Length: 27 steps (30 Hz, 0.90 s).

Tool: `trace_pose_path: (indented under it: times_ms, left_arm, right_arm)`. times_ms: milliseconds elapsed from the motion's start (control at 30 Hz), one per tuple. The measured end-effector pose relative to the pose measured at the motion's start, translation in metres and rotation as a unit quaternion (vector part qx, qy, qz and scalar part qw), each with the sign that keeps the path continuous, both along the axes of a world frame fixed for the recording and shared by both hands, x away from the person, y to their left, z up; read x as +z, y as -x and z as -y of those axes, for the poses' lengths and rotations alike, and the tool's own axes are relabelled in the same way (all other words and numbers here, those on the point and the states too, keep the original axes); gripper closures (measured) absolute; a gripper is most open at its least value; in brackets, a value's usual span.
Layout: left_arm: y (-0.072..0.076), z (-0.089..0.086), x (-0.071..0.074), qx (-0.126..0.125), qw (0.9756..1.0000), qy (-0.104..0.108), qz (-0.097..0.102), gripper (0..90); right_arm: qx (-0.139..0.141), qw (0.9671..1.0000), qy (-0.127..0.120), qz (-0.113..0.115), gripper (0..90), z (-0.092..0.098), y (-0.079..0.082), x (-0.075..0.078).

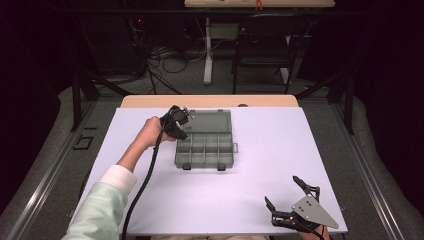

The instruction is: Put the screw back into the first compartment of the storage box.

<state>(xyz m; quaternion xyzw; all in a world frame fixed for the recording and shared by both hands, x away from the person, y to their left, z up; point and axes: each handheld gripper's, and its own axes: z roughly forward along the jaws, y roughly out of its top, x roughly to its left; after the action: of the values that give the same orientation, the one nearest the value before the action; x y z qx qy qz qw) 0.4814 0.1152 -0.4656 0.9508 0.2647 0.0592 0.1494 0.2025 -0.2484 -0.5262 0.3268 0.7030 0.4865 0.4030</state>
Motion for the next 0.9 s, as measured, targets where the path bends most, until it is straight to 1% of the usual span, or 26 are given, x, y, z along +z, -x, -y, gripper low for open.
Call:
trace_pose_path:
  times_ms: [33,67,133,167,200,233,333,367,433,567,700,733,900]
  left_arm:
    - [0.000,0.000,-0.002,0.004,1.0000,0.005,0.000,86.4]
    - [-0.001,0.000,-0.002,0.007,0.9999,0.006,-0.006,82.4]
    - [-0.002,0.000,-0.003,0.016,0.9998,0.008,-0.003,64.0]
    - [-0.001,0.000,-0.004,0.021,0.9997,0.015,-0.001,58.0]
    - [-0.001,-0.001,-0.003,0.022,0.9996,0.017,-0.002,52.0]
    - [0.000,-0.001,-0.003,0.030,0.9993,0.023,0.006,46.2]
    - [0.003,-0.003,0.000,0.029,0.9991,0.028,0.010,32.4]
    - [0.004,-0.004,0.002,0.028,0.9992,0.027,0.009,29.4]
    - [0.008,-0.005,0.004,0.029,0.9988,0.037,0.013,22.9]
    - [0.016,-0.010,0.008,0.028,0.9981,0.052,0.020,16.0]
    - [0.024,-0.016,0.011,0.029,0.9971,0.065,0.030,15.3]
    - [0.026,-0.017,0.011,0.027,0.9971,0.063,0.033,14.9]
    - [0.039,-0.025,0.013,0.031,0.9952,0.077,0.051,10.8]
  right_arm:
    - [0.000,1.0000,-0.001,0.002,0.0,0.000,0.000,0.000]
    - [0.000,1.0000,-0.001,0.002,0.0,0.000,0.000,0.000]
    - [0.000,1.0000,-0.001,0.002,0.0,0.000,0.000,0.000]
    - [-0.001,1.0000,-0.001,0.002,0.0,0.000,0.000,0.000]
    - [-0.001,1.0000,-0.002,0.002,0.0,0.000,0.000,0.000]
    - [-0.001,1.0000,-0.002,0.002,0.0,0.000,0.000,0.000]
    - [0.000,1.0000,0.000,0.000,0.0,0.000,0.000,0.000]
    - [-0.001,1.0000,0.000,0.000,0.0,0.000,0.000,0.000]
    - [-0.002,1.0000,-0.001,0.000,0.0,0.000,-0.001,0.000]
    - [0.000,1.0000,0.000,-0.001,0.0,0.000,-0.001,0.000]
    - [-0.001,1.0000,0.000,-0.001,0.0,0.000,-0.001,0.000]
    - [-0.001,1.0000,0.000,-0.002,0.0,0.000,-0.001,0.000]
    - [-0.002,1.0000,0.000,-0.002,0.0,0.000,-0.001,0.000]
